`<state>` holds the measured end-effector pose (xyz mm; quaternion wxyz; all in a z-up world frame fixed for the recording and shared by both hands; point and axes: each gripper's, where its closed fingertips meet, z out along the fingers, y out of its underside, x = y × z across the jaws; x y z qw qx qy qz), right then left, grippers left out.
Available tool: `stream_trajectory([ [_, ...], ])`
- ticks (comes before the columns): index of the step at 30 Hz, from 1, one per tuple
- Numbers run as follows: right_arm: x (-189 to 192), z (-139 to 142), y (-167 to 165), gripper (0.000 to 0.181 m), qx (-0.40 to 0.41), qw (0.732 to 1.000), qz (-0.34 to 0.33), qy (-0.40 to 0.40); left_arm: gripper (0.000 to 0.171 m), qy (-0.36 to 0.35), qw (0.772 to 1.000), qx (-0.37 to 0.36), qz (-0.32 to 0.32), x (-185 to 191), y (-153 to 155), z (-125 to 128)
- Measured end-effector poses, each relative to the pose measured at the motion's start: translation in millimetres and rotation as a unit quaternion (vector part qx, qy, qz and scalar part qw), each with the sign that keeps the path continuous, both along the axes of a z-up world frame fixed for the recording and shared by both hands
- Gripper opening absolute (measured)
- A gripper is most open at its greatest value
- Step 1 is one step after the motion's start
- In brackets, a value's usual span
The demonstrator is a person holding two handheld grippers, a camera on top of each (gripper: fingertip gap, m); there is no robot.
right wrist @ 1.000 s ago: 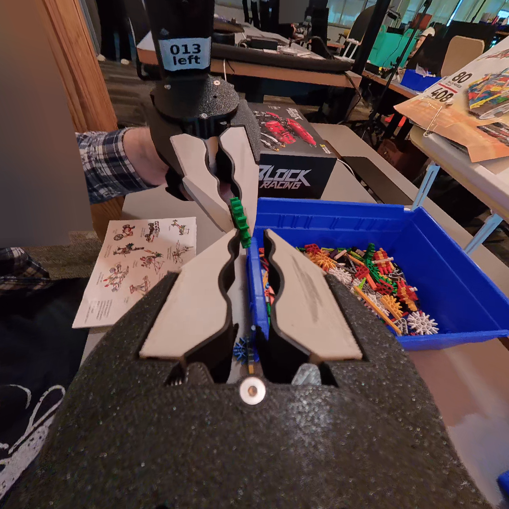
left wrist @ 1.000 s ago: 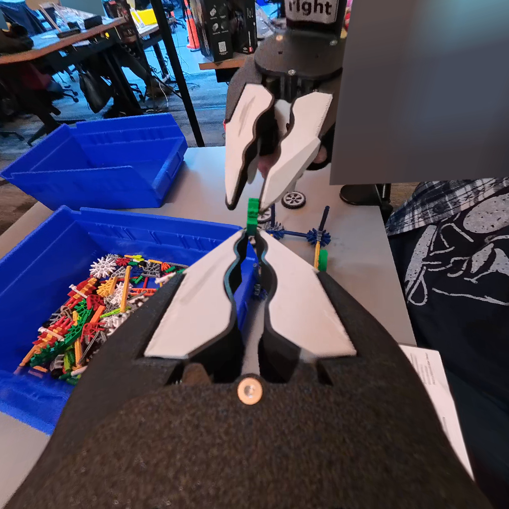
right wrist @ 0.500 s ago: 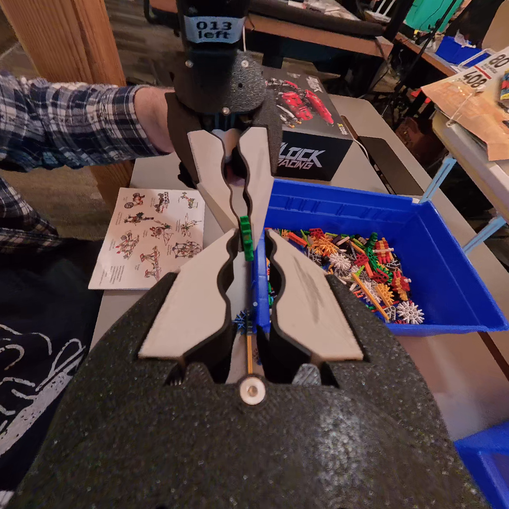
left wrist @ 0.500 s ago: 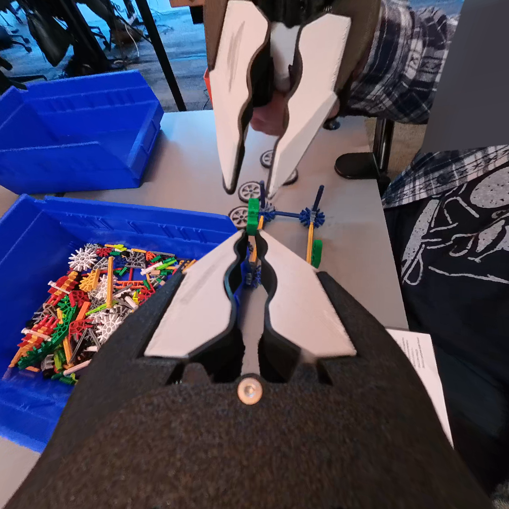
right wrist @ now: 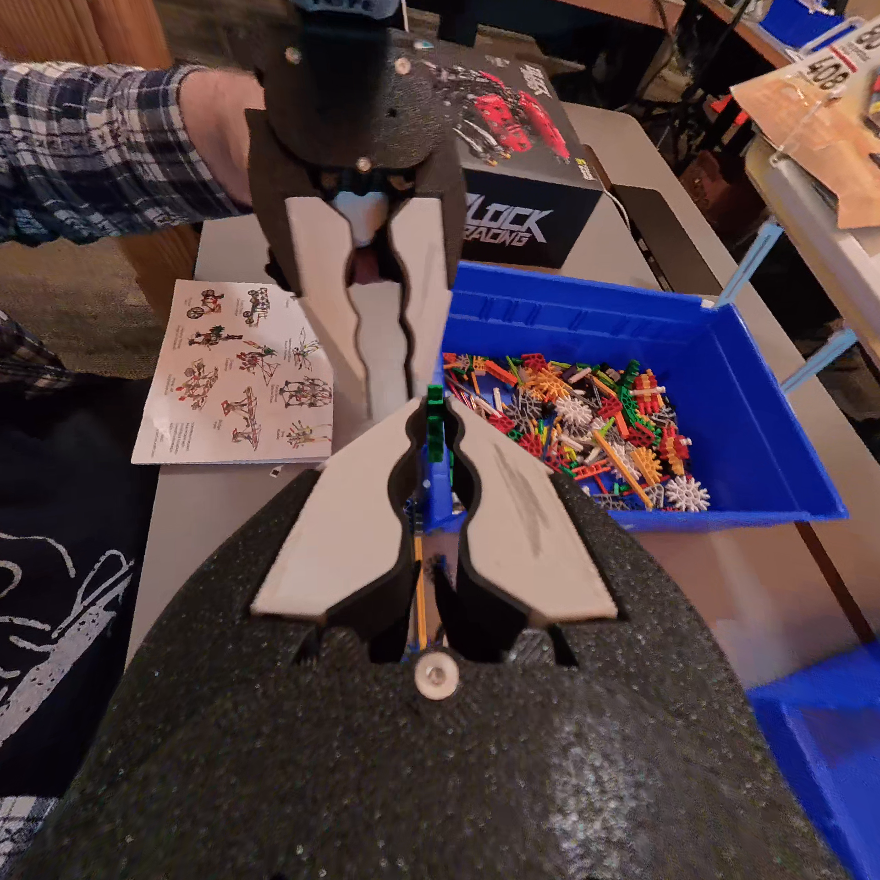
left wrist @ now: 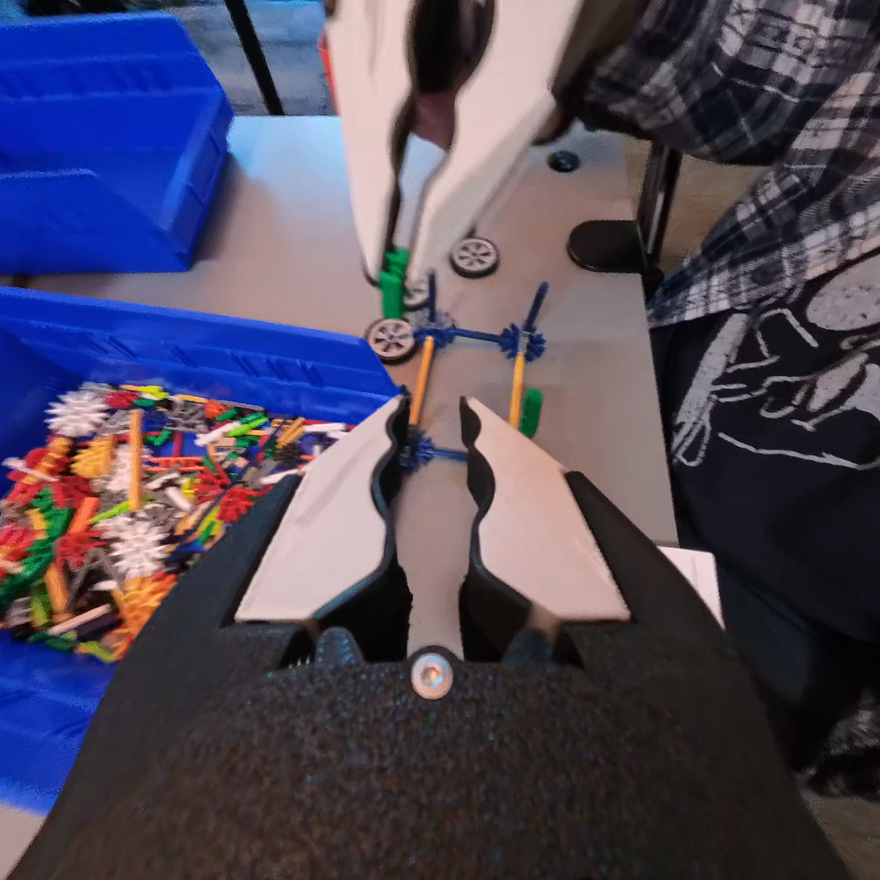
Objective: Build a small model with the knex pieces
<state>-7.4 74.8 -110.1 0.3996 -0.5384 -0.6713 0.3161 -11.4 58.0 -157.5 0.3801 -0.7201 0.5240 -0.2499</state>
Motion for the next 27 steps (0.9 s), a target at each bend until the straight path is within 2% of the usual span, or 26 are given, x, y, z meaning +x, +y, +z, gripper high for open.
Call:
stream_trajectory([
  [7,23,-15,11,0.005,-0.019,0.999,-0.027,0.0,0.035,0.047,0.997,-0.048,-0.043,15,-33,-54],
  [9,25,-19,8,0.005,-0.025,0.999,-0.024,0.002,0.032,0.049,0.996,-0.054,-0.047,21,-37,-63],
  [12,27,-25,5,0.005,-0.029,0.999,-0.025,0.001,0.018,0.049,0.995,-0.058,-0.058,32,-44,-73],
  [16,29,-29,2,0.005,-0.045,0.999,-0.023,0.008,0.006,0.039,0.995,-0.056,-0.071,48,-55,-77],
  [21,30,-35,-2,0.005,-0.062,0.998,-0.018,0.014,0.008,0.024,0.996,-0.058,-0.068,68,-68,-78],
  [27,31,-37,-10,0.005,-0.071,0.997,-0.005,0.021,0.033,0.009,0.994,-0.071,-0.084,71,-84,-75],
])
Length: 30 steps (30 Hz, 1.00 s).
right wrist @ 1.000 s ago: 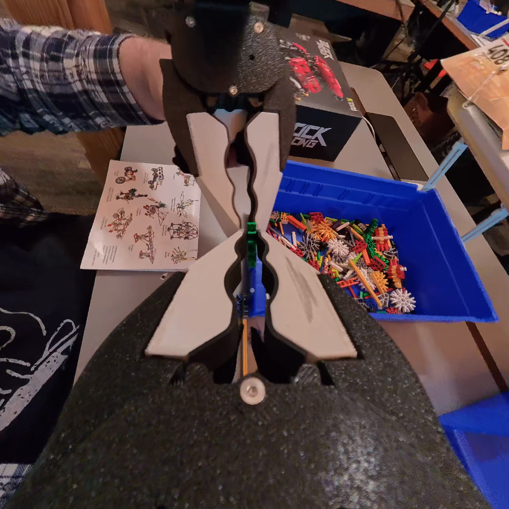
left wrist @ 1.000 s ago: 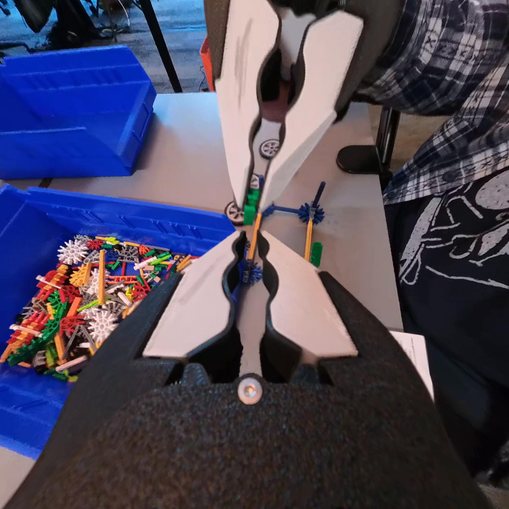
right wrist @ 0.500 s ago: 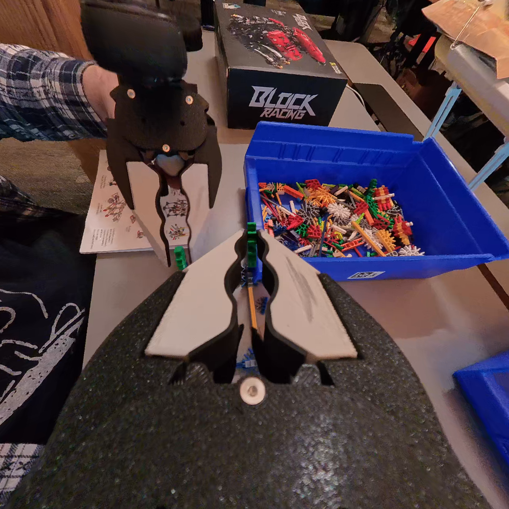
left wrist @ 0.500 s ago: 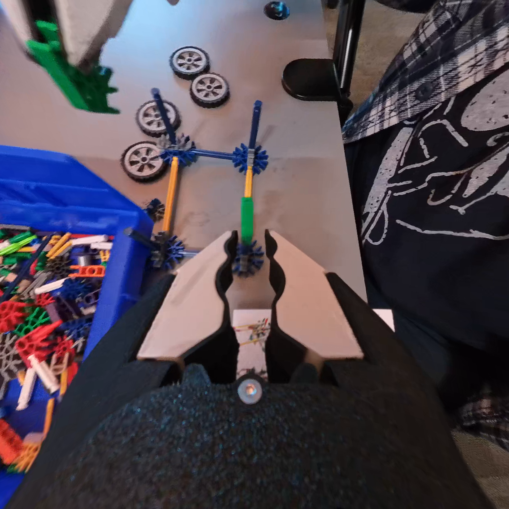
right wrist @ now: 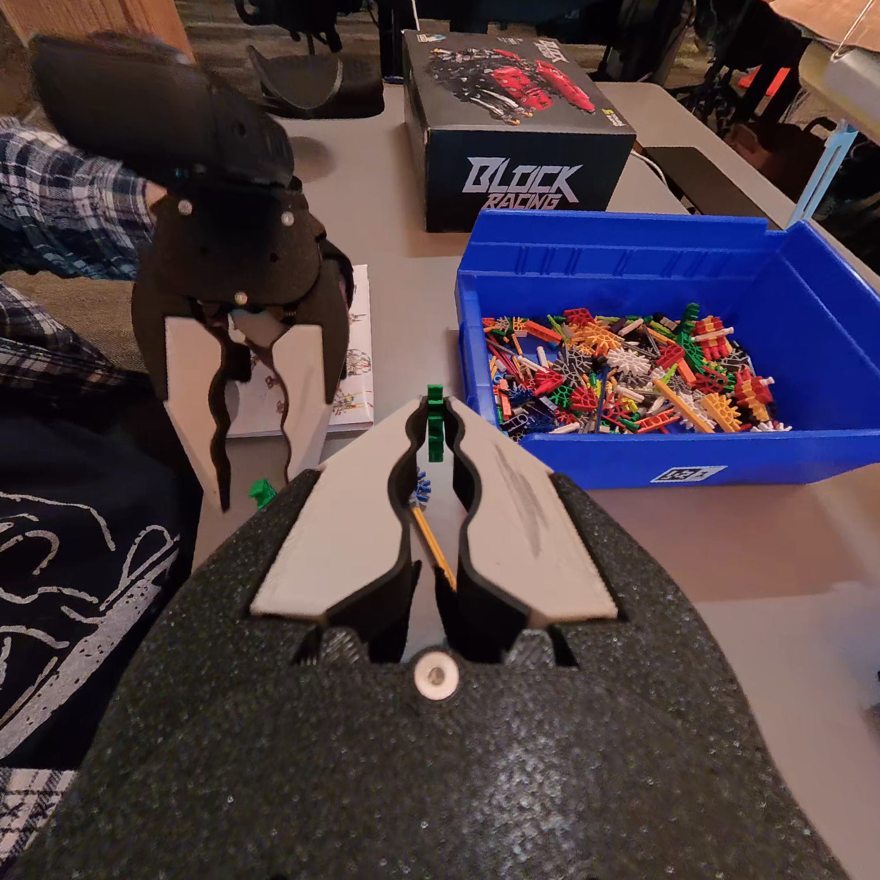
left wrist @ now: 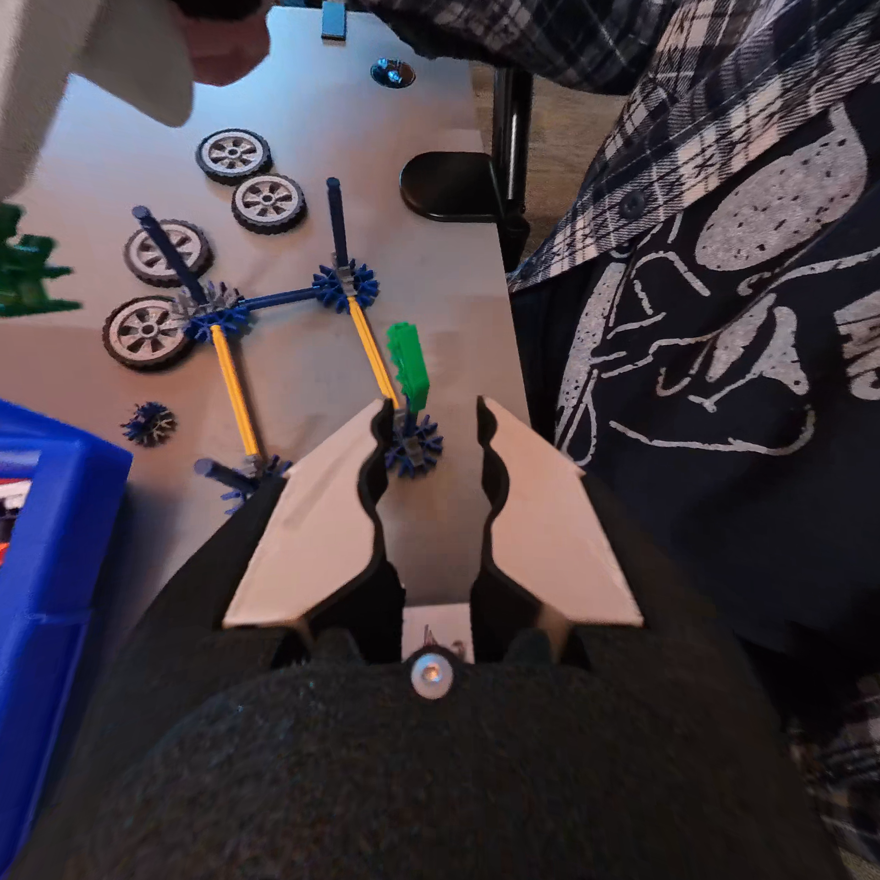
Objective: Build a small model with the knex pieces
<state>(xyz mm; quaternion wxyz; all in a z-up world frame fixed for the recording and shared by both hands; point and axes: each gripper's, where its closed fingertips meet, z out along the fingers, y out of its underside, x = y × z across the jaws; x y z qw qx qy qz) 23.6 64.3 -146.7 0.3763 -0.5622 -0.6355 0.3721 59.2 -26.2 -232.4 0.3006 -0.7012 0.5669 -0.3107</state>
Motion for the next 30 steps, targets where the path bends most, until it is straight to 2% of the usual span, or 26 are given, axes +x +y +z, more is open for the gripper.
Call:
stream_trajectory([
  [2,1,2,-1,0.005,0.001,1.0,0.002,0.004,0.036,-0.009,1.0,0.009,0.011,-11,2,12],
  [7,-2,15,-5,0.005,-0.005,0.999,0.012,0.031,0.033,-0.032,0.991,0.077,0.1,-49,34,51],
  [12,-25,34,-19,0.005,-0.014,0.996,0.043,0.071,0.033,-0.062,0.977,0.133,0.153,-63,61,82],
  [19,-63,51,-35,0.005,-0.026,0.991,0.081,0.103,0.026,-0.088,0.976,0.134,0.145,-63,74,93],
  [25,-78,44,-31,0.005,-0.036,0.991,0.083,0.096,0.015,-0.138,0.971,0.14,0.138,-68,78,105],
  [30,-85,40,-28,0.005,-0.044,0.991,0.084,0.098,0.013,-0.146,0.97,0.137,0.135,-74,81,101],
])
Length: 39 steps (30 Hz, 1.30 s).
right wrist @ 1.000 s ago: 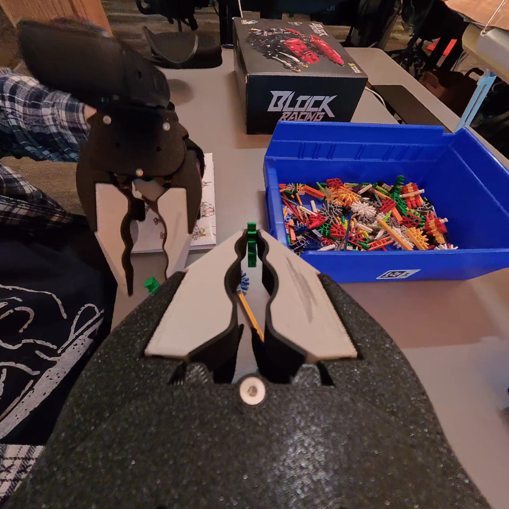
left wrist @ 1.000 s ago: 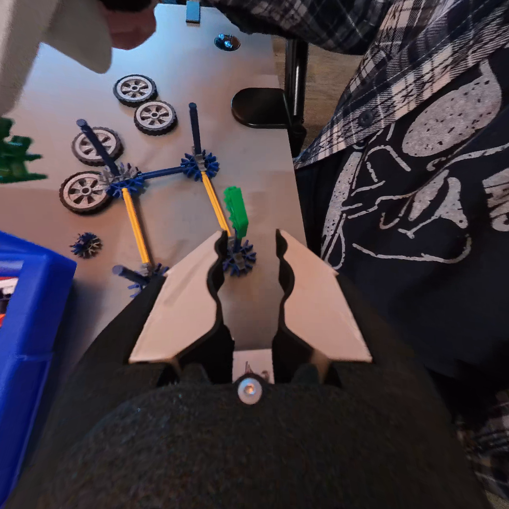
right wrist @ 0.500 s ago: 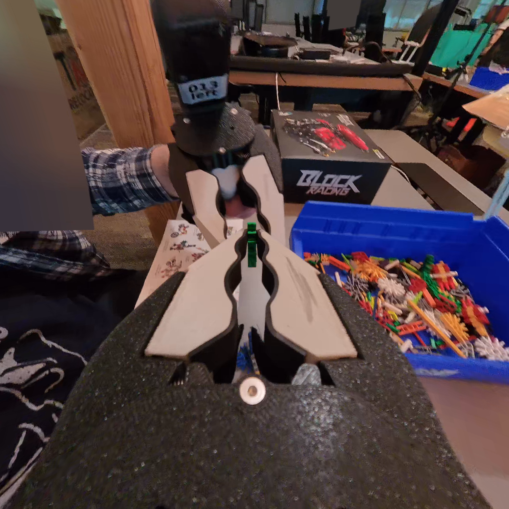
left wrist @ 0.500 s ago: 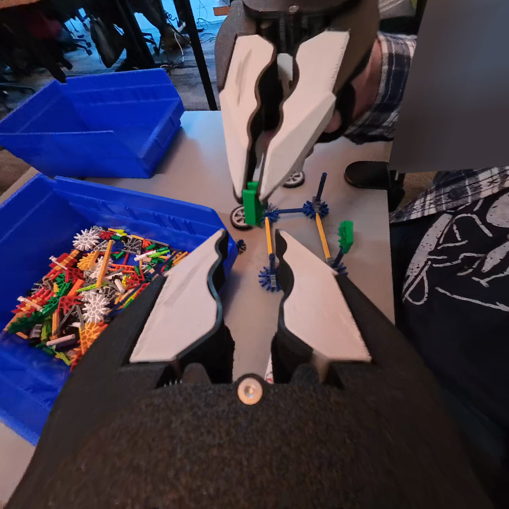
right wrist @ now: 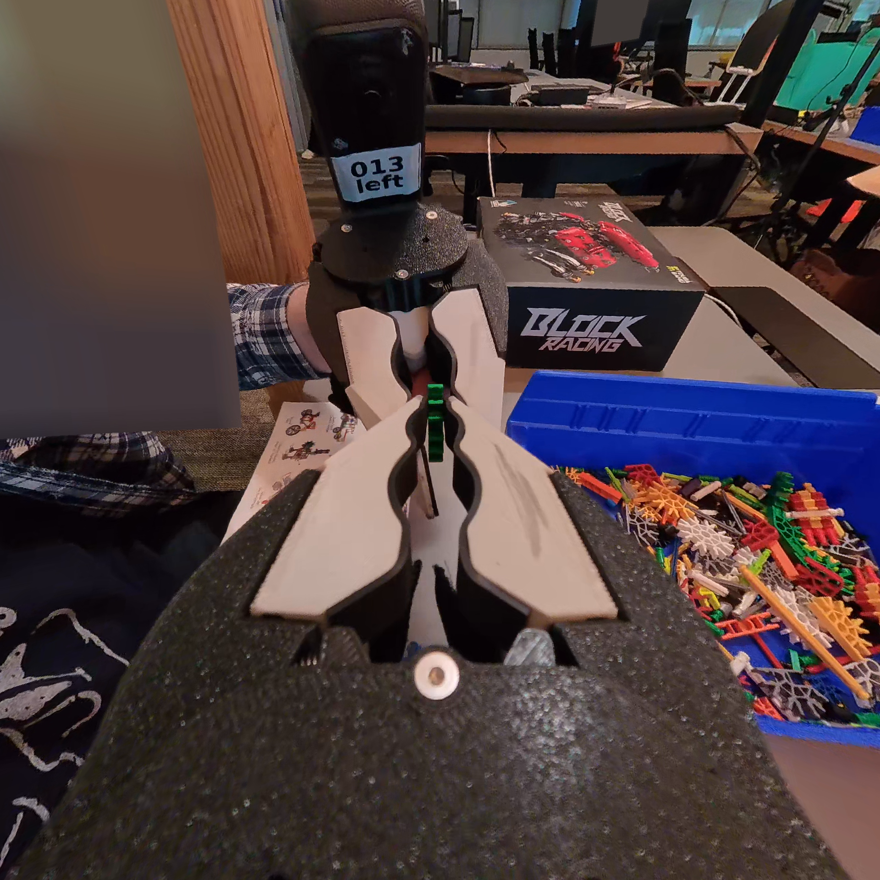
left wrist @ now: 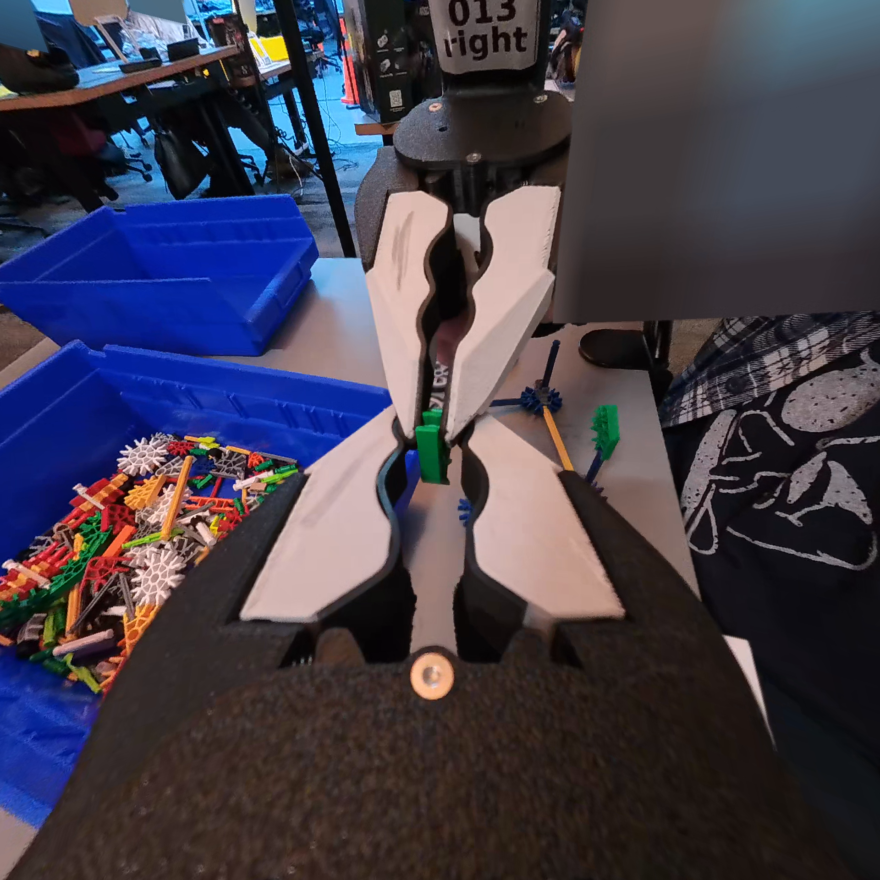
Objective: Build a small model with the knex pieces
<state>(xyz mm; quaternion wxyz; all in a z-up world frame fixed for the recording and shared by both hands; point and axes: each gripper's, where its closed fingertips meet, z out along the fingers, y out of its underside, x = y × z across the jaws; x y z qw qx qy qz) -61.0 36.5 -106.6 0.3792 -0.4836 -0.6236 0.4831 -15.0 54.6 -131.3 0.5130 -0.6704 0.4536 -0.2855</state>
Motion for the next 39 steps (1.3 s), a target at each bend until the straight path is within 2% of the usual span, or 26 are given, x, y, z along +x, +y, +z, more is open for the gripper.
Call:
stream_trajectory([
  [11,-10,-14,7,0.005,-0.006,1.0,0.001,-0.013,0.011,0.018,1.0,-0.005,-0.02,-10,5,-14],
  [23,-8,-29,23,0.005,0.035,0.998,-0.021,-0.045,0.009,0.065,0.996,0.003,-0.059,-10,17,-31],
  [39,-5,-42,30,0.005,0.039,0.997,-0.019,-0.057,0.01,0.057,0.997,-0.001,-0.06,-8,22,-41],
])
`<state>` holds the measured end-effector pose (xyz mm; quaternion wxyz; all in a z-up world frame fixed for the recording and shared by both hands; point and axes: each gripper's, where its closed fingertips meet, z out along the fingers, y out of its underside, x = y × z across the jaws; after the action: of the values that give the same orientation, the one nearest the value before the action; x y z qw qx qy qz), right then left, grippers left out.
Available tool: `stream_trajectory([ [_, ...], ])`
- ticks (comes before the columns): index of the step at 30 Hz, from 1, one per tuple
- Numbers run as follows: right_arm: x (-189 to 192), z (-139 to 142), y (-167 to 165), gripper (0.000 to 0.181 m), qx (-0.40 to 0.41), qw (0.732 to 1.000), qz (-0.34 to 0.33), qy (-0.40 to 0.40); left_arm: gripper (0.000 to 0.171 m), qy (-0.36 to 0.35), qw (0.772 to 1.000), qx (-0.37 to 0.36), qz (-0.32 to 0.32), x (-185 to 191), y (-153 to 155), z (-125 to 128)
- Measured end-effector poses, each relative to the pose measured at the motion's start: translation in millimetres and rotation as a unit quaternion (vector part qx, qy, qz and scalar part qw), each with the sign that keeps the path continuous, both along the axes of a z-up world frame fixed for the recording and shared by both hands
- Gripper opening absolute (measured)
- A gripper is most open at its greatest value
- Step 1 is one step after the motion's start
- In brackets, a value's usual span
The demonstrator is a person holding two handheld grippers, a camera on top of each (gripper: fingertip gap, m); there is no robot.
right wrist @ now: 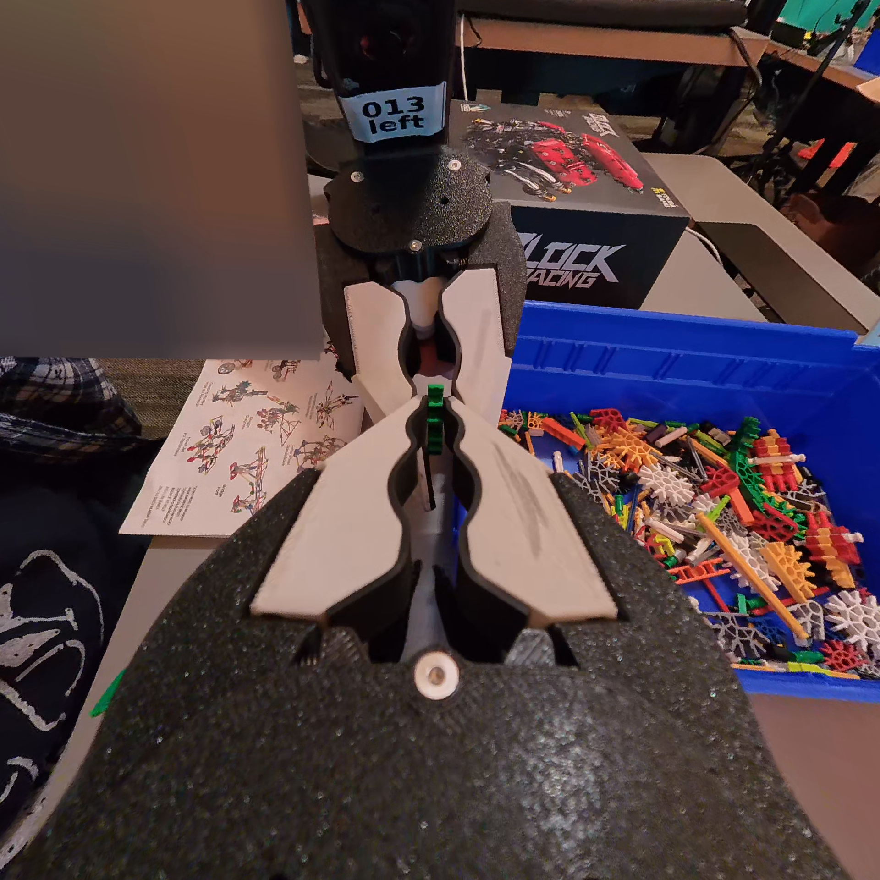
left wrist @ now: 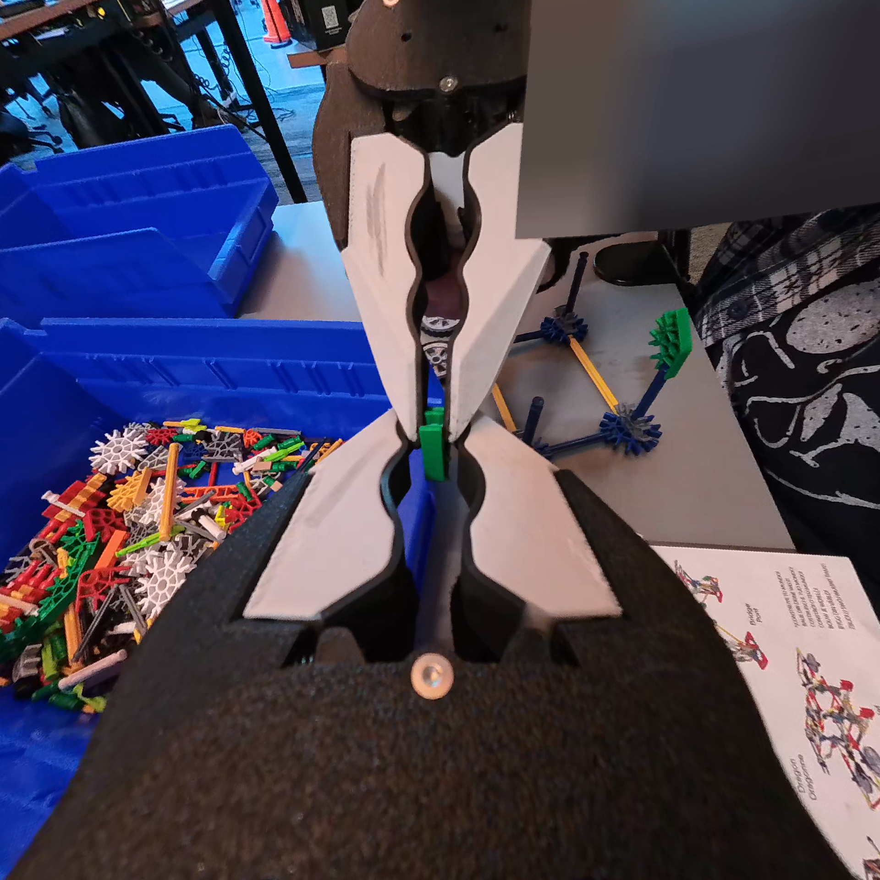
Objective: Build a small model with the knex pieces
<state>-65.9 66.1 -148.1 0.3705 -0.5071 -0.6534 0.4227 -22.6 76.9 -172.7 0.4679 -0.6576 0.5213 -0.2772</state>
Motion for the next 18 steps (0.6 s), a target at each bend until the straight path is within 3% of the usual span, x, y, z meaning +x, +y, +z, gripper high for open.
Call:
stream_trajectory([
  [18,4.2,2.7,5.5,0.005,0.003,1.0,-0.004,0.008,0.012,0.006,1.0,0.004,0.016,4.5,7.5,2.0],
])
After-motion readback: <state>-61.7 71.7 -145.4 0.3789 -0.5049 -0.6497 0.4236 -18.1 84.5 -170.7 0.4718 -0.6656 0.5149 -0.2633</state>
